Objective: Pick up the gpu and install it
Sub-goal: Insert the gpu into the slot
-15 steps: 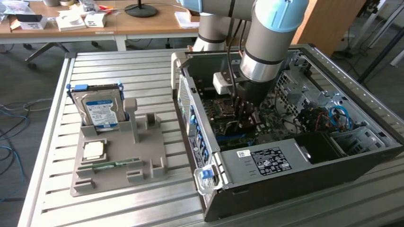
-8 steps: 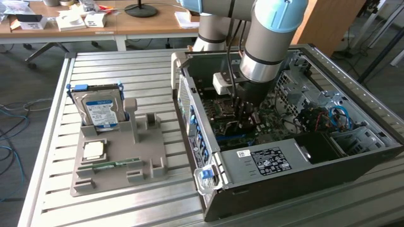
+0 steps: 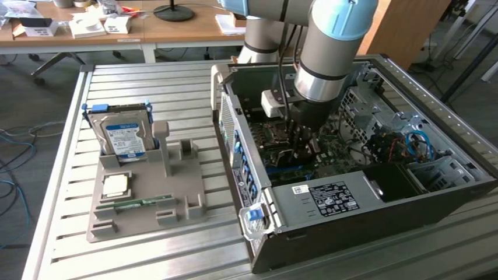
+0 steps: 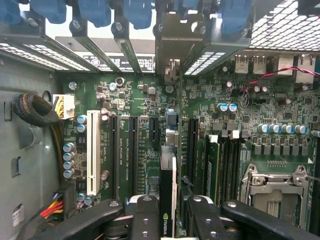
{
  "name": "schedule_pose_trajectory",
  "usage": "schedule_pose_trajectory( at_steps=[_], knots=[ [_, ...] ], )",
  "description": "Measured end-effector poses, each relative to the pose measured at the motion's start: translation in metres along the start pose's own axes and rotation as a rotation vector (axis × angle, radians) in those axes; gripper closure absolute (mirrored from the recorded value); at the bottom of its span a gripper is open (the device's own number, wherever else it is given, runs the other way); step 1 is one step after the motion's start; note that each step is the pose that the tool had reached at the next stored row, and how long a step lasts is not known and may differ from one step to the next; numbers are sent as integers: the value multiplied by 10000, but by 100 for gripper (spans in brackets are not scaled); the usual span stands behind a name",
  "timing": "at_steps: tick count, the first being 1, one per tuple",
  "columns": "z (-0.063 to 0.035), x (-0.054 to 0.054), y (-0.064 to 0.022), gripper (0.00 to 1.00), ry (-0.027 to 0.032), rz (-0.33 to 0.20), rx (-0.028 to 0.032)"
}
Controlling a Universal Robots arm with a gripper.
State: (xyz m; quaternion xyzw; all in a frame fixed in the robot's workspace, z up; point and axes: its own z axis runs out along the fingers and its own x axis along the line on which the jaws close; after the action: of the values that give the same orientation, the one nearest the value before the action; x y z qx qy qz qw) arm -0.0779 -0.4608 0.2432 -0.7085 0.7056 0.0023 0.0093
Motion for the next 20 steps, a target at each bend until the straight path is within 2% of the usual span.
schedule_pose_trajectory(
  at_steps=[10, 11, 12, 13, 14, 17, 20],
  knots=[
    [1, 0, 8, 74, -4, 6, -5],
    [1, 0, 8, 73, -2, 7, 1],
    [1, 0, 7, 67, -2, 6, 3],
    [0, 0, 5, 67, 0, 3, 2],
    [0, 0, 5, 60, 0, 2, 2],
    [-8, 0, 5, 60, 3, 2, 1],
    [-82, -1, 4, 60, 0, 2, 3]
  ],
)
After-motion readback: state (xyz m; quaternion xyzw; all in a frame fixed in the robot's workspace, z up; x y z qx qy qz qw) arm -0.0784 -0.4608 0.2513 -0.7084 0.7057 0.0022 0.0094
